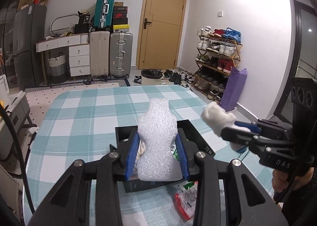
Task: Organize soft objects
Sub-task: 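Carry the foam piece and plush bunny over the black box with both tools, then open both tools to drop the foam and bunny into the box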
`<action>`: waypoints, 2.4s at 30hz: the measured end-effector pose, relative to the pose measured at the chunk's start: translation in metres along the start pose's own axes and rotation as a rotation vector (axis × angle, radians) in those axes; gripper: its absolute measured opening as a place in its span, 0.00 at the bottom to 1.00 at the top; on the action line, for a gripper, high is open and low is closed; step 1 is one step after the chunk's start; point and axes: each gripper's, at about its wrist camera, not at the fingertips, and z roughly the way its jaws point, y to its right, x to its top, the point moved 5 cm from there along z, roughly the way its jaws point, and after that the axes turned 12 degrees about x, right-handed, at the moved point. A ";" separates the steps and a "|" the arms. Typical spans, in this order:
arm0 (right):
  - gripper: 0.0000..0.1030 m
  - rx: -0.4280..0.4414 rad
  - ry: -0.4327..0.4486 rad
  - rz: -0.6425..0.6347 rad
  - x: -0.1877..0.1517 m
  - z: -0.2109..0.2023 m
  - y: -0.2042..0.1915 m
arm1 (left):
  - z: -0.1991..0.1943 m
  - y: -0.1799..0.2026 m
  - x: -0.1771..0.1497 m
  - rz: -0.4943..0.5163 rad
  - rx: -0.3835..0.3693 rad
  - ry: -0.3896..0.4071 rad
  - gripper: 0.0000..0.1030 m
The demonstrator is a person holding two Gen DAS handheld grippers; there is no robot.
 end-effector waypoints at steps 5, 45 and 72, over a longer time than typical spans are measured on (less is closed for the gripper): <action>0.22 -0.006 -0.013 0.012 0.001 0.009 0.007 | 0.013 0.004 0.002 0.014 0.001 -0.011 0.34; 0.22 -0.030 -0.173 0.044 -0.012 0.105 0.055 | 0.103 0.017 -0.030 0.079 0.030 -0.184 0.34; 0.97 -0.101 -0.095 0.000 -0.017 0.049 0.042 | 0.060 0.001 -0.031 0.059 0.074 -0.124 1.00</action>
